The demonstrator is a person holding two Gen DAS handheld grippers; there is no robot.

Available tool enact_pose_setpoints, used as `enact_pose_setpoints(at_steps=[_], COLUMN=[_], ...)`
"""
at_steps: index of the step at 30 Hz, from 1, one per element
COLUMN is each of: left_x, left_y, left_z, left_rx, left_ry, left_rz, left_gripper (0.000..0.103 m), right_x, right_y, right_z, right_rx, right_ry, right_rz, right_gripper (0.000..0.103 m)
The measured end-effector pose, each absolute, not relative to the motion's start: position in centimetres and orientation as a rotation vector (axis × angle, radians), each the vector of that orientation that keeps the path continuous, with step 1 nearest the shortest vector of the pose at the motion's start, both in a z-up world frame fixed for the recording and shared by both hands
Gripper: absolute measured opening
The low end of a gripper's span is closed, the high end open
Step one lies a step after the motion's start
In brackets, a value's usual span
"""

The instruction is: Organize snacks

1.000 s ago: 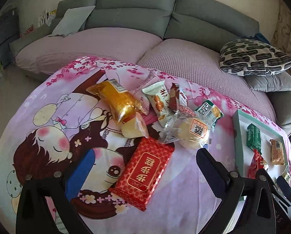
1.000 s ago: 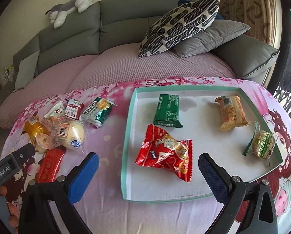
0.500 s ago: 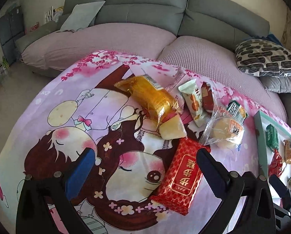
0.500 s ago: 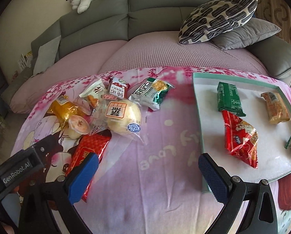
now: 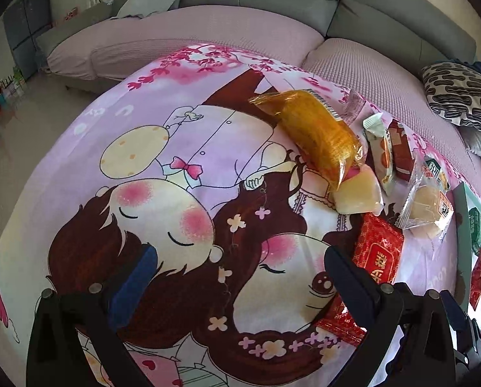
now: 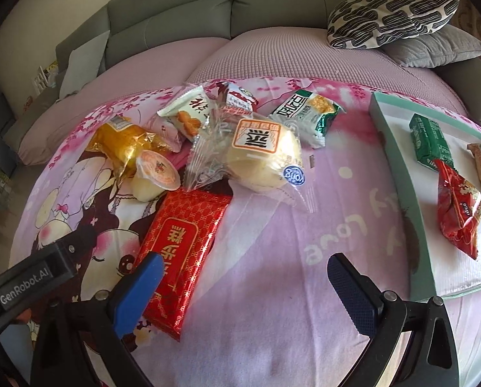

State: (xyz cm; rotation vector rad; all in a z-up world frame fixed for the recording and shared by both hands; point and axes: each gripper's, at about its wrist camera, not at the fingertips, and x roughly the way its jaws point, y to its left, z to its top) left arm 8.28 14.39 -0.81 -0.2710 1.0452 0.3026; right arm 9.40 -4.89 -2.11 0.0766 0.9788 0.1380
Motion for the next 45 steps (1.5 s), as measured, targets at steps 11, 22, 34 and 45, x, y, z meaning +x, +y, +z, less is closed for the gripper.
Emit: enact_pose_setpoints(at_steps=[11,22,34,45], left_x=[7.8,8.3,8.5,9.2], left_y=[16.5,16.8,16.0,14.4], left_z=[-1.1,-1.3,-1.1,-0.5], left_rx=[-0.314,-0.313,-0.288,-0.252], left_ry=[1.045,1.043,1.031,1.022], left_rz=[0.323,0.325,0.333,0.302], left_gripper=[0.103,0.103,0.103,0.103], right_x=[9.3,9.6,10.6,10.5], right_y=[-0.8,0.6,-2.7,-2.9], right_z=[-2.9,-4.0,-3.6,-3.4], right_rx=[0.0,-0.078,-0.008,-0.047], right_ry=[0.979,0.98,0.969,0.956], right_rz=[0.167,0.123,0.021,0.049], right_gripper=[0.103,0.102,0.094,0.068])
